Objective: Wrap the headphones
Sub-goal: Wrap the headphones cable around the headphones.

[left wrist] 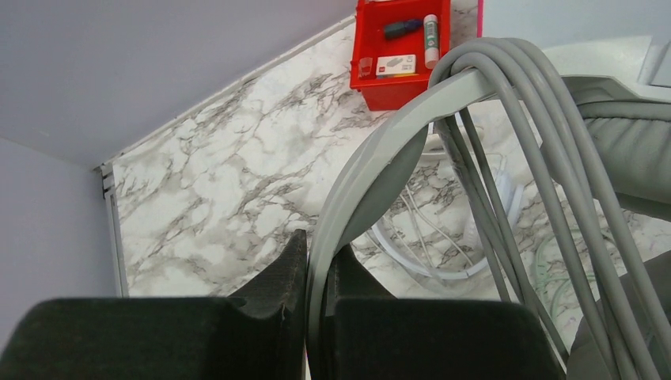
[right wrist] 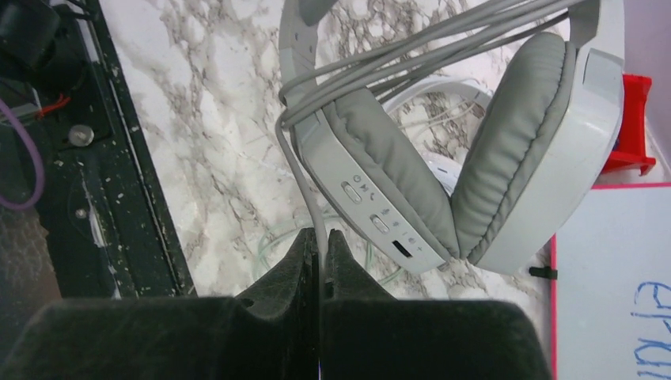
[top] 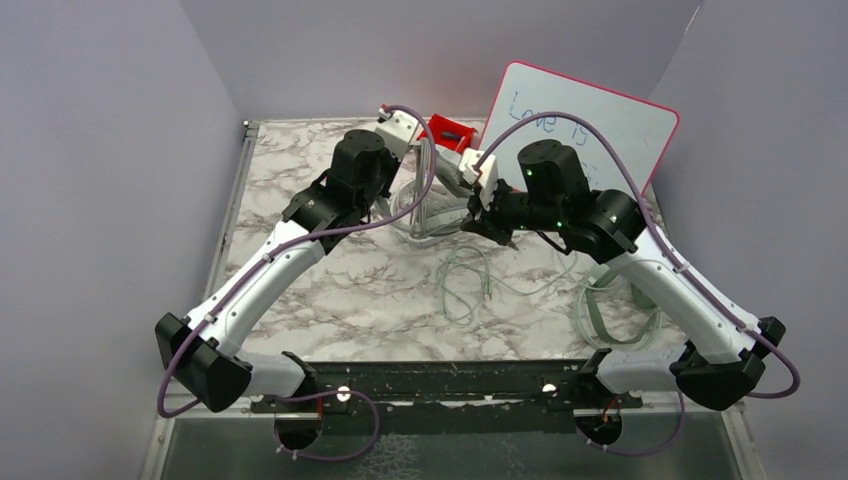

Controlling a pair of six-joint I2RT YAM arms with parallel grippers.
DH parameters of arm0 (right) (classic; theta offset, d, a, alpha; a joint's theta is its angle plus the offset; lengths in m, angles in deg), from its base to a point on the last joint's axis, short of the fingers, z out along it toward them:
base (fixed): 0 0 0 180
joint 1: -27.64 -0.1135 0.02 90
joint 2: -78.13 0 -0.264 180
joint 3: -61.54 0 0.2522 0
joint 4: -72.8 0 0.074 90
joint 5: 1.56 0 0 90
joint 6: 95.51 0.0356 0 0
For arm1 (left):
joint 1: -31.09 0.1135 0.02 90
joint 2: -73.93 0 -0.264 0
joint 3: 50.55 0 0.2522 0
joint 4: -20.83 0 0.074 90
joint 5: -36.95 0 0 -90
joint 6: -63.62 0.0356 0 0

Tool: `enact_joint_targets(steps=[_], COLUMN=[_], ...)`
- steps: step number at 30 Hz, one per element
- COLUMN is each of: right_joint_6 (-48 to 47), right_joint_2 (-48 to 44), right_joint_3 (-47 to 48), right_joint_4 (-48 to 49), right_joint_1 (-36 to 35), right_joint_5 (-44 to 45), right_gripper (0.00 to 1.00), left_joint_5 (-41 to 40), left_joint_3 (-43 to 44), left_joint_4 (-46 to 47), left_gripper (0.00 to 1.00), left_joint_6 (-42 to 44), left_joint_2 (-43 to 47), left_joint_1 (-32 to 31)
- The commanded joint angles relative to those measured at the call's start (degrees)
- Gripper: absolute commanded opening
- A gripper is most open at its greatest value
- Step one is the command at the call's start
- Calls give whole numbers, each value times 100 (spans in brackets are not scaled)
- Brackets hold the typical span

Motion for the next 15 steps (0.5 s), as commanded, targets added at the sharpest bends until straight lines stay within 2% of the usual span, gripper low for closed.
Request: enact_joint_targets(steps=[1,4,10,13,15], right_joint_6=[-364,-400,-721,-855,-943], right_joint_2=[-149,-181,-335,-205,-148], right_joint_3=[191,101,-90,104,119], right_joint_4=[-267,-105,345,174,110], right_joint_1=[-9,-9,-11,-13,-12], right_joint_5=[800,1310,1809,1954,2216], right_gripper=[0,2,13,3,7], left_joint_5=[-19,138,368,409,392], left_joint_3=[34,-10,-65,-104,-124], left_joint_4=[-117,-166,-319,-357,-359], left_gripper=[0,0,0,0,0], left_joint_6=[290,344,317,264,264], left_joint_2=[119,193,306,314,324], left_joint_1=[4,9,9,0,0])
